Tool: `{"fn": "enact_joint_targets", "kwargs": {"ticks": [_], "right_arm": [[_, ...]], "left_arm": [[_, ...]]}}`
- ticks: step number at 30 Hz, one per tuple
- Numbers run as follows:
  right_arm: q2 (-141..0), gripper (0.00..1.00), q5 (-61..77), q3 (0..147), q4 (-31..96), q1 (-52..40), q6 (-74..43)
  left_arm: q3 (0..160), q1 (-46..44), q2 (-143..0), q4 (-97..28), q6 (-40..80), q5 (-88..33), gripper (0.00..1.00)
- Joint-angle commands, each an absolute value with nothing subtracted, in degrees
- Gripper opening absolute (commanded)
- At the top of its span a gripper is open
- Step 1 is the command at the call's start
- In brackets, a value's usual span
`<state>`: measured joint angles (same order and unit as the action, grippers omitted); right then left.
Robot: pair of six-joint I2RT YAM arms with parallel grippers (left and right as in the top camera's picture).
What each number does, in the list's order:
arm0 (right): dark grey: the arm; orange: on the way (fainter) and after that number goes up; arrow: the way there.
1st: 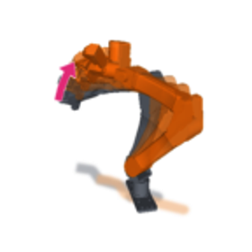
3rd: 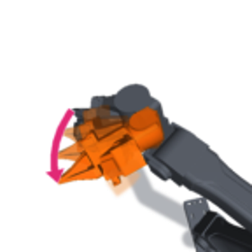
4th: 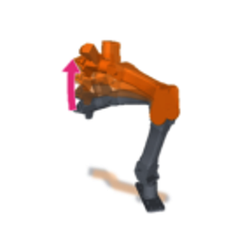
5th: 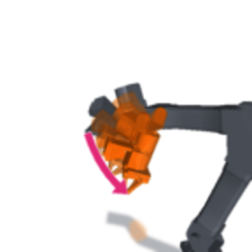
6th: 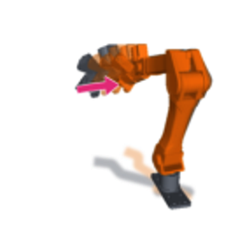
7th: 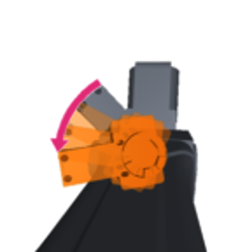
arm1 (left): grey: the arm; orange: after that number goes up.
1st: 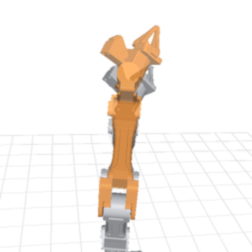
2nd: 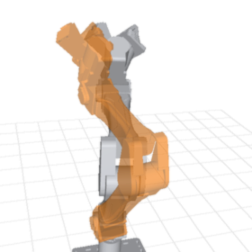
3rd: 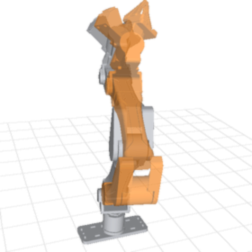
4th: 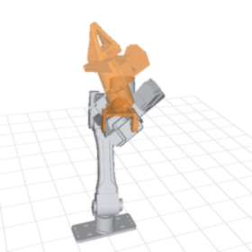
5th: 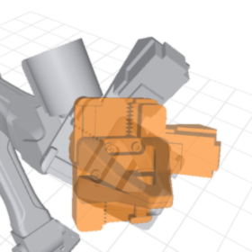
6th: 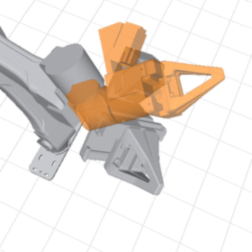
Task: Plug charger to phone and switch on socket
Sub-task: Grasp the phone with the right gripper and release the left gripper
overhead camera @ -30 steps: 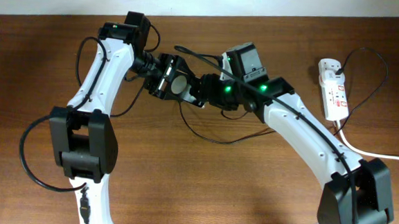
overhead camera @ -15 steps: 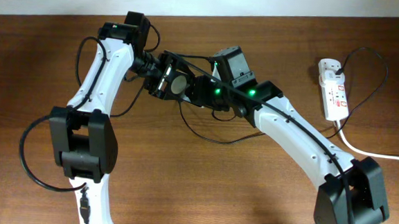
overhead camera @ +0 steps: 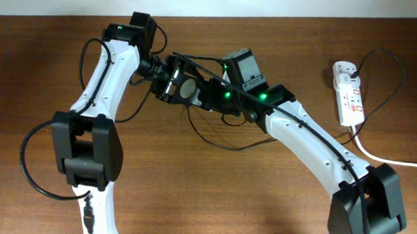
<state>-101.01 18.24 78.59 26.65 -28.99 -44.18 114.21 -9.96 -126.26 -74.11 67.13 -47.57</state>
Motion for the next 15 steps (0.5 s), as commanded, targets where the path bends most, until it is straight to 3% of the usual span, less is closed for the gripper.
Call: {"fn": "enact_joint_targets", "kwargs": {"ticks": [1, 7, 13, 15], "right_arm": [[-101.6, 0.16, 17.3, 79.7, 26.5, -29.6, -44.0], [-101.6, 0.04, 17.3, 79.7, 26.5, -29.6, -44.0], [-101.6, 0.04, 18.2, 79.7, 26.5, -29.6, -44.0], [-101.6, 0.04, 18.4, 79.7, 26.1, -29.6, -44.0]], "left_arm": [[115.5, -9.9, -126.5, -74.3, 67.7, -49.9, 0.00], [115.5, -9.9, -126.5, -74.3, 67.7, -49.9, 0.00], [115.5, -9.8, -126.5, -74.2, 67.7, -49.9, 0.00], [115.5, -9.8, -126.5, -74.2, 67.7, -49.9, 0.15]]}}
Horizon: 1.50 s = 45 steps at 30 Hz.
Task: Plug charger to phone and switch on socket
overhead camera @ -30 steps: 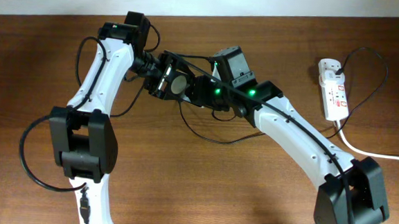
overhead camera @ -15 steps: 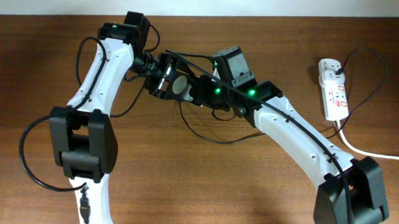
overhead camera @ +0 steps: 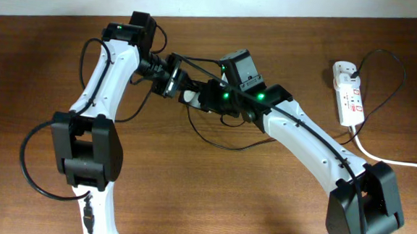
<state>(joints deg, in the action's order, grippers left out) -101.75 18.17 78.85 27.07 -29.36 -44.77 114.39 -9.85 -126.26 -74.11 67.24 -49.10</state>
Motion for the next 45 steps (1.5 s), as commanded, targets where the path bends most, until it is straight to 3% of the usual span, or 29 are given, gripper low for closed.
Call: {"fn": "enact_joint_targets", "kwargs": {"ticks": [1, 4, 7, 21, 30, 32, 35, 37, 39, 40, 45], "right_arm": [[-101.6, 0.04, 18.4, 79.7, 25.9, -29.5, -44.0], [-101.4, 0.04, 18.4, 79.7, 26.0, -29.2, -44.0], [-100.9, 0.04, 19.0, 79.7, 26.3, -27.9, -44.0], [-90.3, 0.04, 26.9, 79.7, 33.8, -16.8, -39.7], [-83.1, 0.04, 29.4, 74.0, 34.0, -12.1, -39.5], [-80.8, 0.04, 30.7, 70.2, 31.1, -10.0, -39.5], [-77.2, 0.04, 35.0, 64.3, 24.2, -5.9, -41.2], [-75.1, 0.04, 36.7, 60.1, 18.8, -3.9, -43.8], [-74.0, 0.04, 37.0, 56.3, 12.4, -3.4, -48.7], [-74.0, 0.04, 37.1, 54.8, 9.2, -3.5, -51.8], [-75.0, 0.04, 28.4, 50.1, -7.1, -7.4, -69.8]], "left_arm": [[115.5, -9.8, -126.5, -74.2, 67.7, -49.8, 0.20], [115.5, -9.8, -126.5, -74.2, 67.7, -49.7, 0.51], [115.5, -9.8, -126.5, -74.2, 67.7, -49.7, 0.67], [115.5, -9.8, -126.5, -61.7, 45.3, -51.9, 0.75], [115.5, -9.9, -126.5, -49.9, 44.8, -62.0, 0.70], [115.5, -9.8, -126.5, -48.1, 44.8, -63.4, 0.69], [115.5, -9.9, -126.5, -48.0, 44.9, -63.9, 0.81], [115.5, -9.9, -126.5, -48.0, 44.9, -63.9, 0.81], [115.5, -9.9, -126.5, -48.0, 44.8, -63.9, 0.82], [115.5, -9.9, -126.5, -47.7, 44.8, -63.9, 0.89], [115.5, -10.1, -126.5, -44.2, 44.8, -64.3, 0.91]]}}
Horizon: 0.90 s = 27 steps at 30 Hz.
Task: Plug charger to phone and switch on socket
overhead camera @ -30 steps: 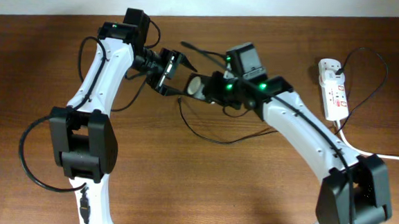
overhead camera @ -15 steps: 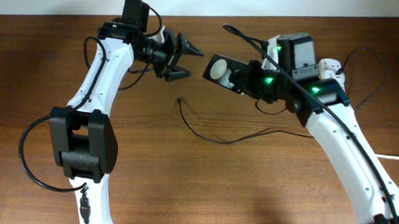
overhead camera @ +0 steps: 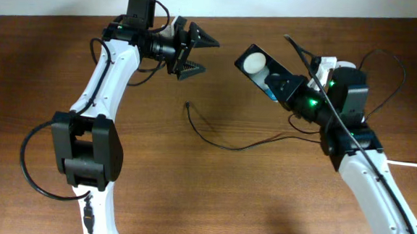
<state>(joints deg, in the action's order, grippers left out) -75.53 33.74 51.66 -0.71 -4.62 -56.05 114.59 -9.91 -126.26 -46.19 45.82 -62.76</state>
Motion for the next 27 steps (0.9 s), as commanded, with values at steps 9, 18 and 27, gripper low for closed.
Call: {"fn": "enact_joint_targets", "kwargs": {"ticks": [9, 18, 27], "right_arm": [[-78.8, 0.04, 3.8, 50.2, -14.5, -19.5, -91.0], [-87.9, 0.04, 4.2, 50.2, -29.6, -22.5, -94.0], [-89.0, 0.04, 3.0, 50.7, -31.9, -23.6, -94.0]], "left_arm": [[115.5, -10.1, -126.5, -33.8, 46.9, -67.8, 0.84], [115.5, -11.6, -126.5, -30.4, 49.1, -69.8, 0.74], [115.5, -12.0, -126.5, -28.4, 53.6, -69.7, 0.60]]}}
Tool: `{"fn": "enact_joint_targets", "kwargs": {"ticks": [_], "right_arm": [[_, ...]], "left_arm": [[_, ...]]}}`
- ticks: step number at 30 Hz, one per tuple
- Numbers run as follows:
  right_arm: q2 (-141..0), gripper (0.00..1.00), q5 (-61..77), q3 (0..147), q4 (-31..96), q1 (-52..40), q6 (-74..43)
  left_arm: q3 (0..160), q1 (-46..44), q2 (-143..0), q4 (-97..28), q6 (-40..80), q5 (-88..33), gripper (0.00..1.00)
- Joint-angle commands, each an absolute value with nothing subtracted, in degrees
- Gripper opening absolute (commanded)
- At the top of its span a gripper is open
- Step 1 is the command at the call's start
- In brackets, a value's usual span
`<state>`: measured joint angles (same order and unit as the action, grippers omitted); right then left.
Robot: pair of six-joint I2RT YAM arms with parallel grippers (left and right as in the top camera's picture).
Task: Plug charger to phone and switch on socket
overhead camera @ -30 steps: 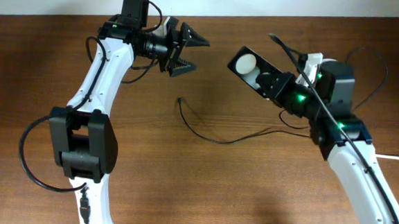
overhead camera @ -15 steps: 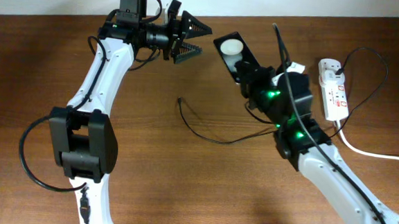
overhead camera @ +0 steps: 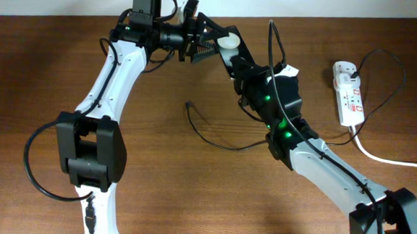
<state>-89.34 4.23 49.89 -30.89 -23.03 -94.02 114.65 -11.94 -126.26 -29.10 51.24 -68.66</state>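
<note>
The black phone (overhead camera: 236, 52), with a white round disc on its back, is held in the air at the table's far middle by my right gripper (overhead camera: 246, 70), which is shut on its lower end. My left gripper (overhead camera: 207, 41) is open, its fingers spread, right at the phone's upper left end; I cannot tell whether they touch. The thin black charger cable (overhead camera: 225, 143) lies on the table. Its free plug end (overhead camera: 187, 104) sits below both grippers, held by nothing. The white socket strip (overhead camera: 348, 94) lies at the far right with the charger plugged into its top.
The charger cable loops around the socket strip at the right, and the strip's white lead (overhead camera: 394, 161) runs off the right edge. The table's back edge meets a pale wall just behind the left gripper. Both arms' own black cables hang beside them.
My right gripper has carried the phone from the right side of the table over to the far middle, up against the open left gripper. The left gripper has shifted slightly right and back.
At first both grippers were close together at the table's middle with the phone between them, and stayed so half a second later. Then they stood apart, the left open and the right holding the phone at the right. Now the phone is beside the left gripper again.
</note>
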Motion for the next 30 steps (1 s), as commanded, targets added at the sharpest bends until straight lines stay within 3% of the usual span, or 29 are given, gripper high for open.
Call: {"fn": "enact_joint_targets", "kwargs": {"ticks": [1, 11, 30], "right_arm": [[-89.0, 0.04, 3.0, 50.9, -32.0, -23.7, -94.0], [-89.0, 0.04, 2.9, 52.6, -32.4, -26.1, -94.0], [-89.1, 0.04, 2.7, 52.6, -33.2, -29.2, -93.9]], "left_arm": [[115.5, -12.0, -126.5, -27.9, 53.6, -69.7, 0.59], [115.5, -13.0, -126.5, -27.9, 53.6, -69.2, 0.55], [115.5, -13.1, -126.5, -27.9, 55.7, -69.2, 0.33]]}}
